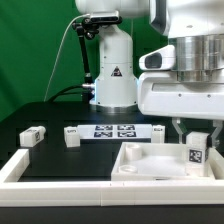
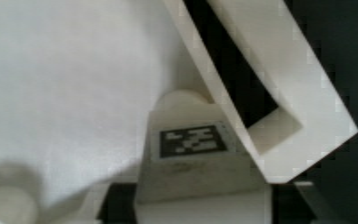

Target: Assemble one leg

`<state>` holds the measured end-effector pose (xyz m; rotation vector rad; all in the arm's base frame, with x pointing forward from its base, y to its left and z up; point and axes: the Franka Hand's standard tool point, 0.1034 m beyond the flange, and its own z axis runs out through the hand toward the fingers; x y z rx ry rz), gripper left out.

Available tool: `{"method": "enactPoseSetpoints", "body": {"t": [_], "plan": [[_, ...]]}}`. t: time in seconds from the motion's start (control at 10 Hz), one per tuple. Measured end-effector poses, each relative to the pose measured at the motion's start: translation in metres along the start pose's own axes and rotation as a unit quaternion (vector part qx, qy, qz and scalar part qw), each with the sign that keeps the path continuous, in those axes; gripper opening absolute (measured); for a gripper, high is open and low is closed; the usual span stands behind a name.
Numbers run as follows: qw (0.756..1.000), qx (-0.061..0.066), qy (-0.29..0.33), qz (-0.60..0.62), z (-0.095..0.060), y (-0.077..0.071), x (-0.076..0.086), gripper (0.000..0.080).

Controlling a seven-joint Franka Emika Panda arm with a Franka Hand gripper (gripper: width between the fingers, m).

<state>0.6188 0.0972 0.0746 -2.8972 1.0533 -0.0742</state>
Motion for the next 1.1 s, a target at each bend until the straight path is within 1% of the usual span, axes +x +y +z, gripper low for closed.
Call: {"method": "enactPoseSetpoints", "body": {"t": [0.2,0.4,0.5,0.6,0.7,1.1], "plan": [[1.000,-0.006,0.004,0.025,-0.0005,0.0049,0.0033,0.0304],[1.000,-0.006,0.004,0.023,0.0002,0.0051,0.0033,0.0305],[1.000,-0.006,0.004,0.023,0.0003,0.0051,0.0032,0.0470],[1.000,-0.006,0.004,0.023,0.0005,0.0052,0.0031,0.0608],[1.000,-0.006,0.004,0.023,0.0006,0.0052,0.0030,0.0637],[1.000,-0.006,0.004,0.023,0.0010,0.0053,0.0029,0.0649]]}}
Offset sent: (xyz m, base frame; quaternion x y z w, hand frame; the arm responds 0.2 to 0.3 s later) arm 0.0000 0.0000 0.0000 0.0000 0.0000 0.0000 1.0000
